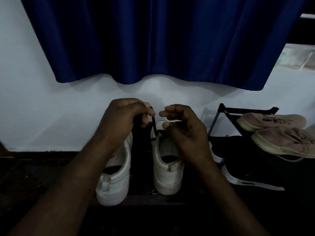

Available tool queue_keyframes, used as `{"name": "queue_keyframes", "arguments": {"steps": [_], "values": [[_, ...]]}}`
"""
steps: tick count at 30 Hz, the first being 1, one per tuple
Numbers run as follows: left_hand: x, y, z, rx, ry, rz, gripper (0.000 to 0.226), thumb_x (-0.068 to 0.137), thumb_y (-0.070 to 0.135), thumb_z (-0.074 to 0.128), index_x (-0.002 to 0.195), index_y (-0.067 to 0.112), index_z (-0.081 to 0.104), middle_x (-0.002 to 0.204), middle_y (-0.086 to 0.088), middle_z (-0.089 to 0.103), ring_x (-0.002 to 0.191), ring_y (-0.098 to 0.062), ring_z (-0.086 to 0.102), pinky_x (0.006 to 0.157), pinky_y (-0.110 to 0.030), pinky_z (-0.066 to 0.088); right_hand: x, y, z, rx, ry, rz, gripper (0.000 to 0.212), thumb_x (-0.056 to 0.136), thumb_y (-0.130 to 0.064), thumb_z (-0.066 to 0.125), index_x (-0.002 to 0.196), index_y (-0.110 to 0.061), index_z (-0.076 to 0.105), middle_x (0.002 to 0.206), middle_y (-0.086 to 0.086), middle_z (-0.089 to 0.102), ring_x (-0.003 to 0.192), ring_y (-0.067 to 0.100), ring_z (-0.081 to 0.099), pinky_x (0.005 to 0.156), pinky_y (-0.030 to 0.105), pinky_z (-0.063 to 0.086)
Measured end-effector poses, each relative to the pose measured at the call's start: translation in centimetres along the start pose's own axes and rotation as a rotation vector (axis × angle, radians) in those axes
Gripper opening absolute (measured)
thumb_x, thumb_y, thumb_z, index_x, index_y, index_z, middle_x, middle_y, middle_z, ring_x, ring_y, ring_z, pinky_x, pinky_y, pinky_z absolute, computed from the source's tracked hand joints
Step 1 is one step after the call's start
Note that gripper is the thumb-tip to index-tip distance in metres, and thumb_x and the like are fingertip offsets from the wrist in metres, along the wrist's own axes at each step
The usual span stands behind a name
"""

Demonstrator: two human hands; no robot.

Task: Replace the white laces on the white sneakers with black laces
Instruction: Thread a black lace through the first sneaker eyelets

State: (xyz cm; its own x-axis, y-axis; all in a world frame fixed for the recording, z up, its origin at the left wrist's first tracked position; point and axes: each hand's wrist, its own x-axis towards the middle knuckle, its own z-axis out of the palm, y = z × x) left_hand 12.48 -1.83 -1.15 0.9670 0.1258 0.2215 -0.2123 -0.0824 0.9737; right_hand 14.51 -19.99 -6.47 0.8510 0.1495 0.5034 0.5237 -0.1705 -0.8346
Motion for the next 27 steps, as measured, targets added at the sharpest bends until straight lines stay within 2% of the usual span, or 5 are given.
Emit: {"name": "queue_keyframes", "arguments": {"steps": [4, 8, 15, 19, 27], "values": [[-0.5, 0.2, 0.7, 0.177, -0.131, 0.162, 0.024, 0.1, 0.018, 0.063, 0.083, 0.014, 0.078, 0.066, -0.004, 0.068, 0.062, -0.011, 0.058, 0.063, -0.021, 0.048, 0.2, -1.2, 0.8, 0.004, -0.056, -0.091, 0.046, 0.096, -0.016, 0.071, 0.139, -0.027, 0.058, 0.122, -0.015, 0.07, 0.123, 0.016, 0.065, 0.098, 0.044, 0.056], [-0.3, 0.0, 0.8, 0.128, -0.017, 0.175, 0.016, 0.095, 0.022, 0.07, 0.083, 0.017, 0.079, 0.064, 0.008, 0.068, 0.06, -0.002, 0.056, 0.059, -0.016, 0.045, 1.0, -1.1, 0.7, -0.021, 0.08, -0.09, 0.023, 0.094, -0.01, 0.075, 0.114, -0.022, 0.072, 0.099, -0.009, 0.075, 0.1, 0.018, 0.072, 0.089, 0.048, 0.059], [0.5, 0.3, -1.1, -0.376, 0.212, 0.212, 0.024, 0.097, 0.013, 0.064, 0.083, 0.023, 0.081, 0.074, 0.002, 0.064, 0.058, -0.006, 0.048, 0.069, -0.029, 0.043, 1.7, 1.7, -0.6, 0.021, 0.411, 0.26, 0.015, 0.09, -0.014, 0.072, 0.085, -0.027, 0.077, 0.081, -0.005, 0.078, 0.08, 0.018, 0.075, 0.081, 0.053, 0.062], [0.6, 0.7, -2.0, -0.606, 0.176, 0.213, 0.02, 0.1, 0.014, 0.054, 0.106, 0.011, 0.072, 0.085, -0.001, 0.068, 0.064, -0.009, 0.054, 0.075, -0.028, 0.049, 1.7, 1.6, -0.4, -0.12, 0.387, 0.244, 0.018, 0.09, -0.012, 0.074, 0.083, -0.029, 0.074, 0.077, -0.012, 0.075, 0.072, 0.005, 0.071, 0.076, 0.039, 0.062], [-0.3, -0.1, 0.6, -0.456, -0.045, 0.176, 0.027, 0.099, -0.003, 0.049, 0.111, 0.01, 0.071, 0.119, -0.007, 0.075, 0.094, -0.021, 0.076, 0.092, -0.035, 0.058, 1.2, 0.3, 0.0, -0.153, 0.115, 0.115, 0.01, 0.09, -0.02, 0.081, 0.09, -0.024, 0.072, 0.09, -0.014, 0.076, 0.086, 0.001, 0.072, 0.076, 0.022, 0.059]]}}
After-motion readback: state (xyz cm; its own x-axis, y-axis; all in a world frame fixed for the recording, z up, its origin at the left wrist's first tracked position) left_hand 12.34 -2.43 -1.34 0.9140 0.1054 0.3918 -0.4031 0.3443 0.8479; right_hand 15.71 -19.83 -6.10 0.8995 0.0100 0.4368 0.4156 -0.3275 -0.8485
